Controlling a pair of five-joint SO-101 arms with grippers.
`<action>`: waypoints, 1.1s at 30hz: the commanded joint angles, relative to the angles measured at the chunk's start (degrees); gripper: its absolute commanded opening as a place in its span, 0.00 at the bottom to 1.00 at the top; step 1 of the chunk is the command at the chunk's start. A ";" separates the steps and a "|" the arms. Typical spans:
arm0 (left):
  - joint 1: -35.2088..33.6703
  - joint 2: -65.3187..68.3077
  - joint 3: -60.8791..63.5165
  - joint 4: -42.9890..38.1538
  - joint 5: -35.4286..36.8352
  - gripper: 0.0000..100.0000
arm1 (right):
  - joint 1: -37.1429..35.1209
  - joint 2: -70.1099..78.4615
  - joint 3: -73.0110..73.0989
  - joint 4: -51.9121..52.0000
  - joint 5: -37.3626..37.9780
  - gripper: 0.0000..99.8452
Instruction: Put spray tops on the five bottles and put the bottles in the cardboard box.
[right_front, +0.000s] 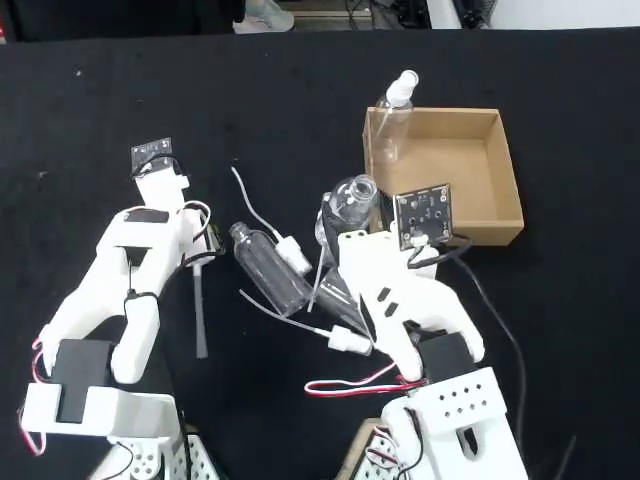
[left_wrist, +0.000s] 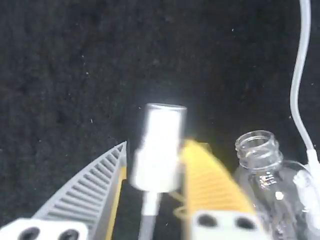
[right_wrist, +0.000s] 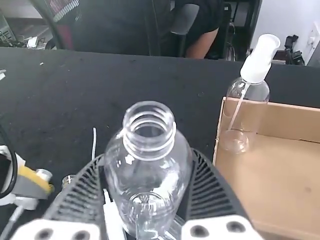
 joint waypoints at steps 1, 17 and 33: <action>0.13 -0.70 -3.56 0.70 0.26 0.05 | 0.88 -1.45 -0.13 0.00 0.00 0.01; -0.48 -0.09 -11.74 11.16 -7.65 0.09 | 0.88 -1.45 -0.13 0.00 0.00 0.01; -3.30 15.12 -32.48 28.13 -15.56 0.22 | 0.88 -1.45 -0.13 -0.09 0.00 0.01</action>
